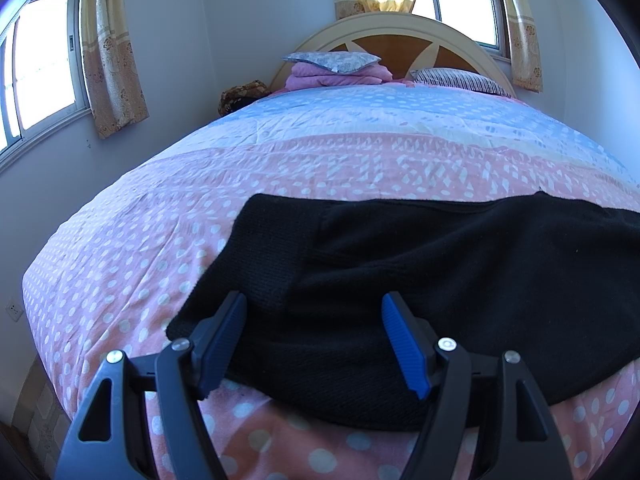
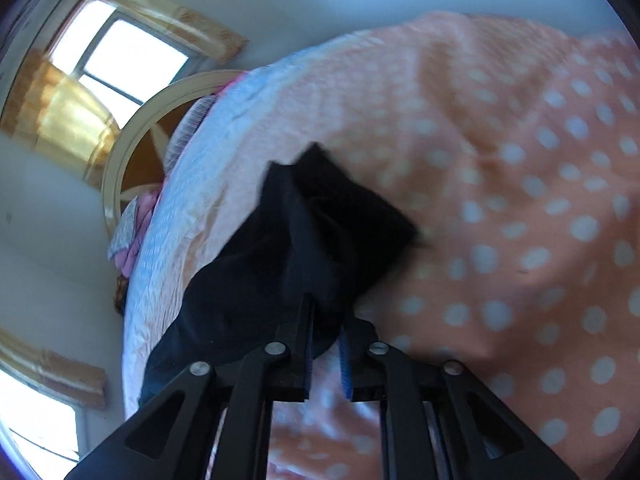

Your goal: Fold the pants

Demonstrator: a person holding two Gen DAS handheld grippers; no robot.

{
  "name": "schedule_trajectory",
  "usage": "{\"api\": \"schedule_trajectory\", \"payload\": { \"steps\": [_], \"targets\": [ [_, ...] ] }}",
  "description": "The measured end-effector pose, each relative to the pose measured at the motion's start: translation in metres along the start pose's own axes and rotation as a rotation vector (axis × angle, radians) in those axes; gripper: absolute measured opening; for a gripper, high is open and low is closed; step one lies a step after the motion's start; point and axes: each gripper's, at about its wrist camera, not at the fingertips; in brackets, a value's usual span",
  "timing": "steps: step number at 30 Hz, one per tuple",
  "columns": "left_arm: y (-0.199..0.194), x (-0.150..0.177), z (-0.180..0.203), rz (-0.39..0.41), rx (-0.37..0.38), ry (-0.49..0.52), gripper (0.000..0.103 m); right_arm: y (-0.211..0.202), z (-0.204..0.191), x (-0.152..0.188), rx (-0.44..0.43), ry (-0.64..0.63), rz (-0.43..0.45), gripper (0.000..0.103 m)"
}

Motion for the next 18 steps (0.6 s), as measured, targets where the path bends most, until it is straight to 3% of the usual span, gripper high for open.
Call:
{"api": "schedule_trajectory", "payload": {
  "steps": [2,4,5,6,7,8,10,12,16,18],
  "targets": [
    [0.000,0.000,0.000,-0.002,-0.002,0.002,0.073,-0.012,0.010,-0.003,0.040,0.033,0.040,0.015],
    [0.001,0.000,0.001,-0.002,-0.008,0.005,0.073,-0.036,0.003,-0.009,0.180,-0.024,0.137,0.018],
    [0.001,0.000,0.001,-0.003,-0.011,0.007,0.073,-0.045,-0.005,-0.012,0.216,-0.075,0.187,0.025],
    [0.001,0.000,0.001,-0.004,-0.012,0.008,0.073,-0.052,-0.016,-0.018,0.202,-0.145,0.238,0.034],
    [0.001,0.000,0.002,-0.005,-0.013,0.008,0.073,-0.053,-0.024,-0.022,0.166,-0.192,0.254,0.064],
    [0.001,0.000,0.002,-0.006,-0.014,0.008,0.073,-0.052,-0.032,-0.027,0.122,-0.233,0.256,0.082],
    [0.001,0.000,0.002,-0.004,-0.016,0.008,0.073,-0.041,-0.048,-0.040,0.045,-0.319,0.244,0.082],
    [0.001,0.001,0.002,-0.001,-0.016,0.007,0.073,-0.023,-0.067,-0.050,0.080,-0.429,0.207,0.082],
    [0.001,0.001,0.002,0.000,-0.017,0.006,0.073,0.021,-0.087,-0.062,0.180,-0.586,0.089,0.045],
    [0.000,0.001,0.002,0.000,-0.017,0.005,0.073,0.040,-0.087,-0.061,0.230,-0.615,0.039,0.044]
  ]
}}
Point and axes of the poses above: each gripper's, at about its wrist camera, not at the fingertips, and y roughly the way its jaws point, z to its right, x to its underside, and after that the axes turned 10 degrees about -y, right-handed
